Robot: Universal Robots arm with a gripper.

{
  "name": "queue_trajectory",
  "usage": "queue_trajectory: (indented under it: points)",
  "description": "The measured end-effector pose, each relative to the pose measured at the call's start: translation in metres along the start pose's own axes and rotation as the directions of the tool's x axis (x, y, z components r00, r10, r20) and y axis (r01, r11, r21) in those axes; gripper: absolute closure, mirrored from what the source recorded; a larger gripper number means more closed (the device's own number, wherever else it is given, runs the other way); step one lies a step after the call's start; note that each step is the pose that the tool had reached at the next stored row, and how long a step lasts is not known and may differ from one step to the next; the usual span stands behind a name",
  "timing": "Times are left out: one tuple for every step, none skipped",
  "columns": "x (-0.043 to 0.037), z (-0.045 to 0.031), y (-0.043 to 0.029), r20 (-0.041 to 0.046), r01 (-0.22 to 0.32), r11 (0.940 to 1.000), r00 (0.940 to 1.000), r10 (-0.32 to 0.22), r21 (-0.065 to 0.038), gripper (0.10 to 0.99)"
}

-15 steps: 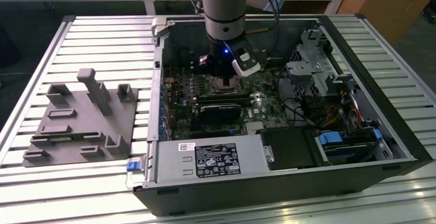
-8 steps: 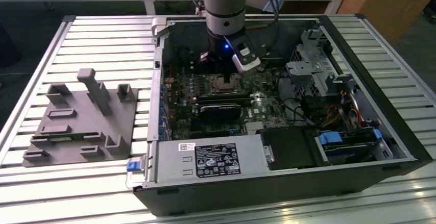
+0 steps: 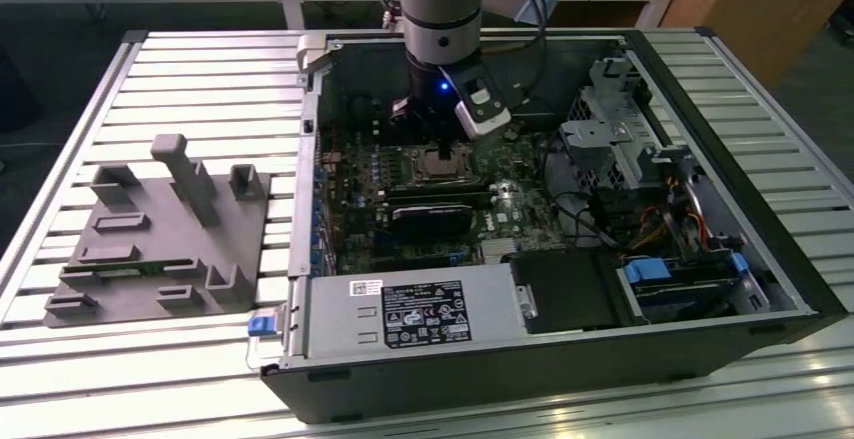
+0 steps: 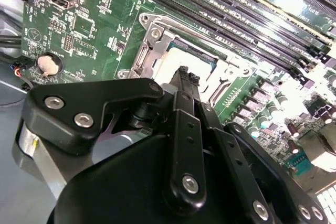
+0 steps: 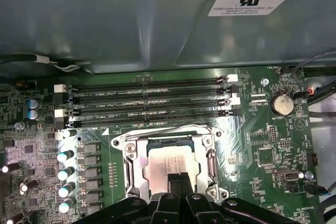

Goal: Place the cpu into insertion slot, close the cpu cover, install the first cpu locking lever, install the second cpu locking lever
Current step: 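Install the second cpu locking lever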

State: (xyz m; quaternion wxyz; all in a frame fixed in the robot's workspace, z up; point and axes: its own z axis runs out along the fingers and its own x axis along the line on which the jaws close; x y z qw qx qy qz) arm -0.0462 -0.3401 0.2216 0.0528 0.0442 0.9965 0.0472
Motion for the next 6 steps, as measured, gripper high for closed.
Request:
queue_trajectory:
  points:
    - [0.0, 0.0, 0.0, 0.0001, 0.0, 1.0, 1.0, 0.0, 0.0, 0.98]
    - [0.0, 0.0, 0.0, 0.0001, 0.0, 1.0, 1.0, 0.0, 0.0, 0.98]
    - [0.0, -0.0002, 0.0001, 0.0, 0.0, 1.0, 1.0, 0.0, 0.0, 0.98]
    - [0.0, -0.0003, 0.0002, 0.0, 0.0, 1.0, 1.0, 0.0, 0.0, 0.98]
    - [0.0, -0.0003, 0.0002, 0.0, 0.0, 1.0, 1.0, 0.0, 0.0, 0.98]
    - [0.0, -0.0003, 0.0002, 0.0, 0.0, 1.0, 1.0, 0.0, 0.0, 0.98]
